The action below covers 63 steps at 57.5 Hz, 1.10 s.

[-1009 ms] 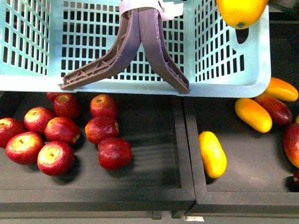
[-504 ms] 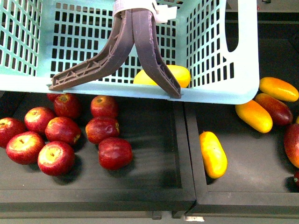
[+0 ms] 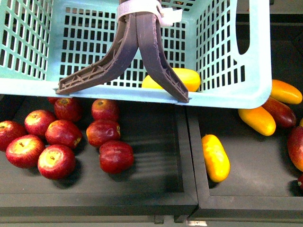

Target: Pick mango and avocado into basket

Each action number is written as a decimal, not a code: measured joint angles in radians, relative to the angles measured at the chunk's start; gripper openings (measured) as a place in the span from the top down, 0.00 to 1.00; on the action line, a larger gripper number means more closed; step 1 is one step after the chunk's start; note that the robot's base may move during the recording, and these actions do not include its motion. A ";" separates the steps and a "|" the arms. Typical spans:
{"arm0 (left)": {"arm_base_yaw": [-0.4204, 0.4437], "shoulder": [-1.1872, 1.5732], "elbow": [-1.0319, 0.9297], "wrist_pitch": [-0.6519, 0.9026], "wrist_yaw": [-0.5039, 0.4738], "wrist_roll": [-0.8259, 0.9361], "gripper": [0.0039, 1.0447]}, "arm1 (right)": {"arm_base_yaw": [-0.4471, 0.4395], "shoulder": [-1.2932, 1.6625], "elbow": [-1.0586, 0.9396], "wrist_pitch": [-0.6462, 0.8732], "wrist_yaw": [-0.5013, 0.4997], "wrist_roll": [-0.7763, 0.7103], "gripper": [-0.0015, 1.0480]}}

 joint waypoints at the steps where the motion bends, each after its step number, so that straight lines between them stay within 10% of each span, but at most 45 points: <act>1: 0.000 0.000 0.000 0.000 0.000 0.000 0.87 | -0.003 -0.005 -0.005 0.000 0.000 0.000 0.77; 8: 0.001 0.000 0.000 0.000 -0.004 0.000 0.87 | -0.011 -0.080 -0.070 -0.004 -0.004 -0.003 0.98; 63: 0.001 0.000 0.000 0.000 0.000 -0.002 0.87 | -0.012 -0.536 -0.232 -0.272 -0.006 -0.006 0.98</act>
